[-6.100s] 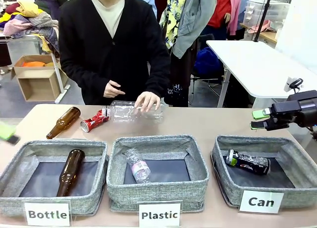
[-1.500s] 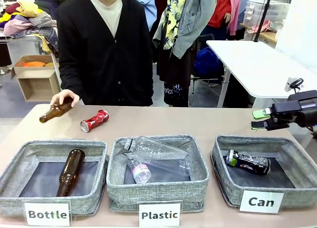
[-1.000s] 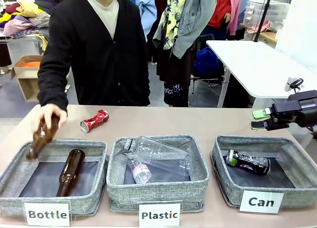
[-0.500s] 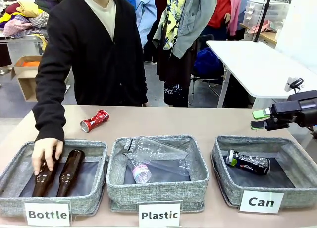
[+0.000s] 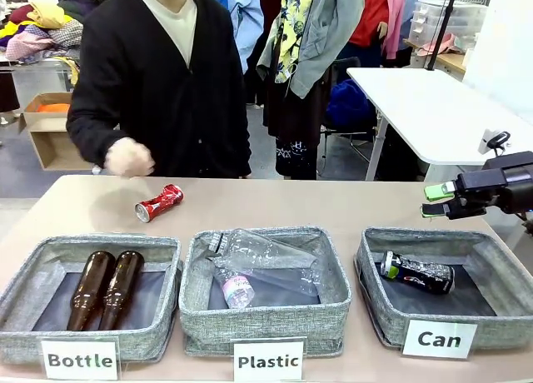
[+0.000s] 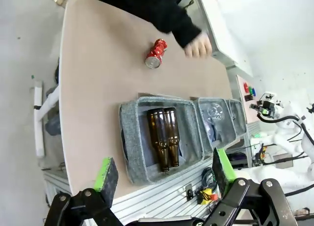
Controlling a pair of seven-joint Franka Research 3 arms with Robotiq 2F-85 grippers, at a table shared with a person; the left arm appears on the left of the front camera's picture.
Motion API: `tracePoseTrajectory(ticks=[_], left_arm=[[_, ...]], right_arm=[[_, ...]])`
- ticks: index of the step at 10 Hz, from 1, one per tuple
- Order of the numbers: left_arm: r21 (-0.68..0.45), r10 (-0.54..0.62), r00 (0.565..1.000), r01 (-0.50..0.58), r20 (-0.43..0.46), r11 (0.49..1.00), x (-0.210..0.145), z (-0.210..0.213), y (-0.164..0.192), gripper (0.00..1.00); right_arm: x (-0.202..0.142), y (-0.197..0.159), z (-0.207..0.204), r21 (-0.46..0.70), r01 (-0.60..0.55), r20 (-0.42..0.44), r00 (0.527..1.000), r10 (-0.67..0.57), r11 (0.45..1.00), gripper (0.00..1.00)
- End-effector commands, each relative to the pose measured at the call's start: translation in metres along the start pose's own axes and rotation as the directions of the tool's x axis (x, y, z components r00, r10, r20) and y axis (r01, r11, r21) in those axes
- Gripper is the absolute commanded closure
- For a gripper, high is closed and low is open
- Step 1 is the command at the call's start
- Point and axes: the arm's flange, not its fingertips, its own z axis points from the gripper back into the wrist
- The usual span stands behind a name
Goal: Sort the can waste into the basket.
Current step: Pick up the can waste from the table and place it in the right Fabric basket.
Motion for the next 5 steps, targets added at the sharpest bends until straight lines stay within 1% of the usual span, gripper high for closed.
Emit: tracePoseTrajectory(ticks=[1,2,3,5], left_arm=[[0.019,-0.026,1.0,0.026,-0.004,0.999,0.014,-0.005,-0.008,0.0],[0.035,-0.035,0.999,0.036,-0.017,0.999,0.021,-0.013,-0.018,0.0],[0.082,-0.038,0.999,0.041,-0.035,0.996,0.031,-0.037,-0.038,0.0],[0.207,-0.054,0.987,0.084,-0.149,0.975,0.062,-0.111,-0.081,0.0]], right_arm=[[-0.003,0.001,-0.002,0.006,-0.023,0.013,1.0,0.023,1.0,0.0],[-0.003,0.001,-0.002,0.006,-0.023,0.013,1.0,0.023,1.0,0.0],[-0.003,0.001,-0.002,0.006,-0.023,0.013,1.0,0.023,1.0,0.0],[-0.003,0.001,-0.002,0.006,-0.023,0.013,1.0,0.023,1.0,0.0]])
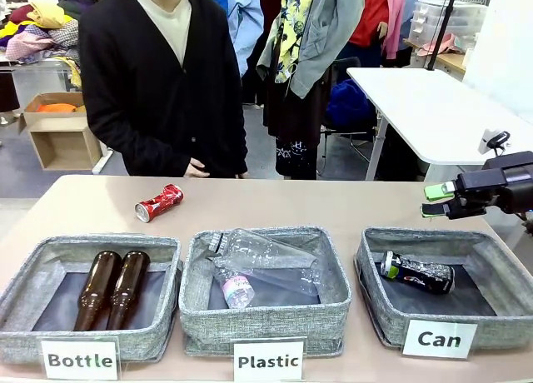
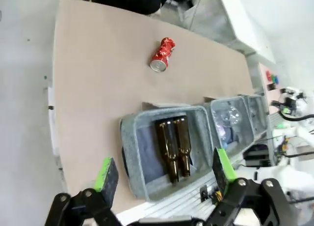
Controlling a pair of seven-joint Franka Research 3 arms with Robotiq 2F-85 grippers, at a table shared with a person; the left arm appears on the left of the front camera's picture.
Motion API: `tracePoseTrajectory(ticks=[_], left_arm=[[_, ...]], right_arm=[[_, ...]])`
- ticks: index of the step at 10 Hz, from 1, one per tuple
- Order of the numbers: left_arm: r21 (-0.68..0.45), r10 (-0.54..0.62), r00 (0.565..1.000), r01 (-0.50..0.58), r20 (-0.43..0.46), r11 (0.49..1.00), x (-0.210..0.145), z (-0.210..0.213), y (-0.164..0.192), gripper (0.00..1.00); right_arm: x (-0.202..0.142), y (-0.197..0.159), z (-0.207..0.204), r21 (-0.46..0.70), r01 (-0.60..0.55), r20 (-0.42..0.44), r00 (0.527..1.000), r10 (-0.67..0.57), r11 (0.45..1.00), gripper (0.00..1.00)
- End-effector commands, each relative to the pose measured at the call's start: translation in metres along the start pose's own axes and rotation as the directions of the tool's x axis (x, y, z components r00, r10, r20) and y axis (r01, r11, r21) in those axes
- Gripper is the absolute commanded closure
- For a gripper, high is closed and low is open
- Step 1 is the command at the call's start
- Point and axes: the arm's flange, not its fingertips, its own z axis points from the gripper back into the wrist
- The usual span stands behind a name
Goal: Sort the can waste into the basket.
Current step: Pick up the can waste from the table and place it in the right Fabric basket.
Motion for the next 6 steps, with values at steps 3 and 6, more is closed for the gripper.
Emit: tracePoseTrajectory(ticks=[3,6], left_arm=[[0.246,-0.13,0.96,0.192,-0.25,0.95,0.071,-0.145,-0.1,0.0],[0.336,-0.274,0.893,0.397,-0.357,0.854,0.092,-0.252,-0.173,0.0]], right_arm=[[-0.003,0.0,-0.002,0.006,-0.022,0.013,1.0,0.022,1.0,0.0],[-0.003,0.0,-0.002,0.006,-0.022,0.013,1.0,0.022,1.0,0.0]])
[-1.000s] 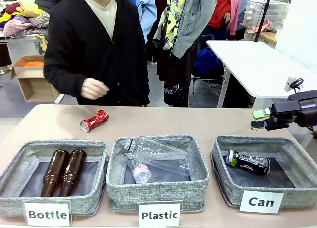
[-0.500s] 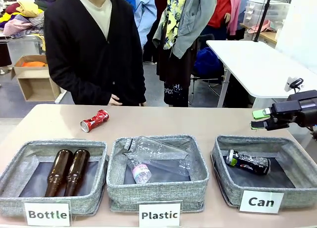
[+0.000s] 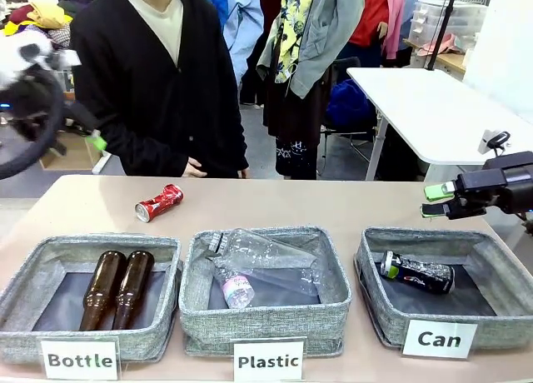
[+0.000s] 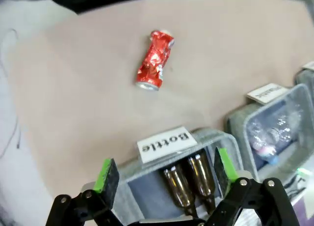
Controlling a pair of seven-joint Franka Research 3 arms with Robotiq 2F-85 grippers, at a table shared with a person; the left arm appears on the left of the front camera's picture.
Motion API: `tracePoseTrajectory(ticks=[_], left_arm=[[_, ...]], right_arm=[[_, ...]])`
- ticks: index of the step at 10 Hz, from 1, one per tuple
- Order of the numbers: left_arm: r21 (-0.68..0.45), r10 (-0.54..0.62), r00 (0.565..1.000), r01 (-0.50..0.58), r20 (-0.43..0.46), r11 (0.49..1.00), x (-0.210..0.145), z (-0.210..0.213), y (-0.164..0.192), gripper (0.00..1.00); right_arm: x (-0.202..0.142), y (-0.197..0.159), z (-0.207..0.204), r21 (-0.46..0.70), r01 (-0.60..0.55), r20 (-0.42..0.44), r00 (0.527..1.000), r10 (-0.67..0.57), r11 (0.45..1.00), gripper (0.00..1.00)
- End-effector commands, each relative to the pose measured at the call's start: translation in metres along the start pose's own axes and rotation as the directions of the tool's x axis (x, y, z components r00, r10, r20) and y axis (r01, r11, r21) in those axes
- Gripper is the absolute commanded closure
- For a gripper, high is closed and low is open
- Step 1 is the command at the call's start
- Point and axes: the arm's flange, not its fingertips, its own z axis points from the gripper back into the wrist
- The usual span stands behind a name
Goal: Sort the can waste into the basket.
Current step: Pick up the can waste from the table and place it in the right Fabric basket.
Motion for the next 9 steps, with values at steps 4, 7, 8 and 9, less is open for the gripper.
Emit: tracePoseTrajectory(ticks=[4,7,8,9], left_arm=[[0.081,-0.193,0.975,0.203,-0.11,0.976,0.053,-0.096,-0.057,0.0],[0.062,-0.348,0.911,0.369,-0.22,0.927,0.063,-0.172,-0.052,0.0],[0.088,-0.386,0.893,0.414,-0.231,0.906,0.065,-0.193,-0.051,0.0],[0.118,-0.416,0.882,0.447,-0.222,0.887,0.067,-0.213,-0.051,0.0]], right_arm=[[-0.002,0.0,-0.002,0.006,-0.023,0.013,1.0,0.022,1.0,0.0],[-0.002,0.0,-0.002,0.006,-0.023,0.013,1.0,0.022,1.0,0.0],[-0.002,0.0,-0.002,0.006,-0.023,0.013,1.0,0.022,1.0,0.0],[-0.002,0.0,-0.002,0.006,-0.023,0.013,1.0,0.022,1.0,0.0]])
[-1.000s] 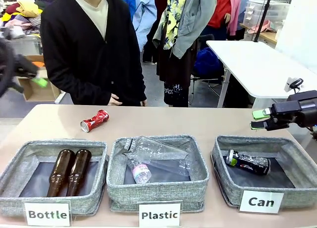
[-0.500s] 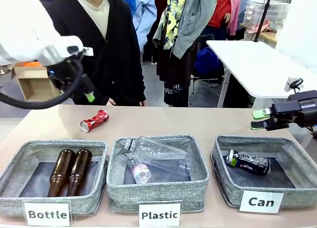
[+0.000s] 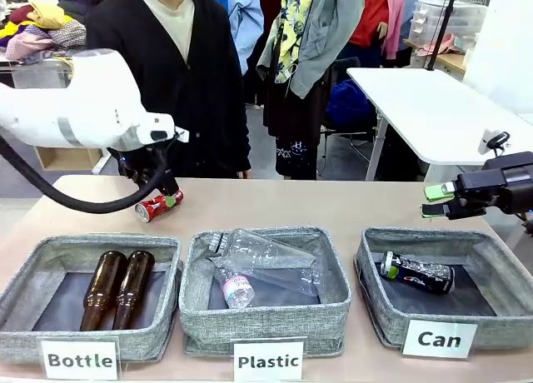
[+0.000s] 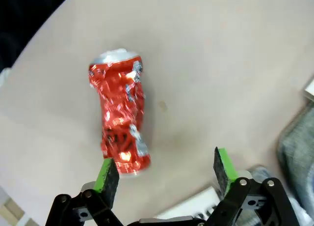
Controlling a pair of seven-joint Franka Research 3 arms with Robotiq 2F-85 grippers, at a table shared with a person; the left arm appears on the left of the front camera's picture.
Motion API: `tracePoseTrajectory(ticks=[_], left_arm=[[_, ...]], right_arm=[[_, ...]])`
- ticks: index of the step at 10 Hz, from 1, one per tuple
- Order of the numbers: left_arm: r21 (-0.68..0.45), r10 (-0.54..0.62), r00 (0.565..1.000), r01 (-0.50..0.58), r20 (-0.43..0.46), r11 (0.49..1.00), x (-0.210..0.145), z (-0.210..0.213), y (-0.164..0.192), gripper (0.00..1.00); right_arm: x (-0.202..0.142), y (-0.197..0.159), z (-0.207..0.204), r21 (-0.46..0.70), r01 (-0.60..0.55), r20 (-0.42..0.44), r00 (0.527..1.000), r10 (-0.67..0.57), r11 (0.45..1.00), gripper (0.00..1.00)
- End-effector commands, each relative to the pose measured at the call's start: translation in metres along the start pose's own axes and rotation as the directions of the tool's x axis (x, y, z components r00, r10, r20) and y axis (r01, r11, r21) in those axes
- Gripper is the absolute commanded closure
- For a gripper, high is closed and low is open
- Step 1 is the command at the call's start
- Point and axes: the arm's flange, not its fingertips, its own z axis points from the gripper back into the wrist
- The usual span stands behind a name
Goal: Sort the can waste into the basket.
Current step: Pick up the can waste from the table and place it in the right Fabric basket.
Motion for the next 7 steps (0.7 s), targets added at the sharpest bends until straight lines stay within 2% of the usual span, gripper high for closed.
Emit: tracePoseTrajectory(ticks=[1,2,4,7], left_arm=[[0.068,-0.041,0.998,0.039,0.038,0.997,0.021,-0.019,0.007,0.0],[0.09,-0.036,0.998,0.031,0.051,0.995,0.027,-0.031,0.01,0.0],[0.081,-0.008,1.0,0.008,-0.001,0.997,0.03,-0.047,0.016,0.0],[0.081,-0.01,1.0,0.01,-0.006,0.997,0.029,-0.052,0.021,0.0]], right_arm=[[-0.002,0.0,-0.002,0.005,-0.023,0.013,1.0,0.023,1.0,0.0],[-0.002,0.0,-0.002,0.005,-0.023,0.013,1.0,0.023,1.0,0.0],[-0.002,0.0,-0.002,0.005,-0.023,0.013,1.0,0.023,1.0,0.0],[-0.002,0.0,-0.002,0.005,-0.023,0.013,1.0,0.023,1.0,0.0]])
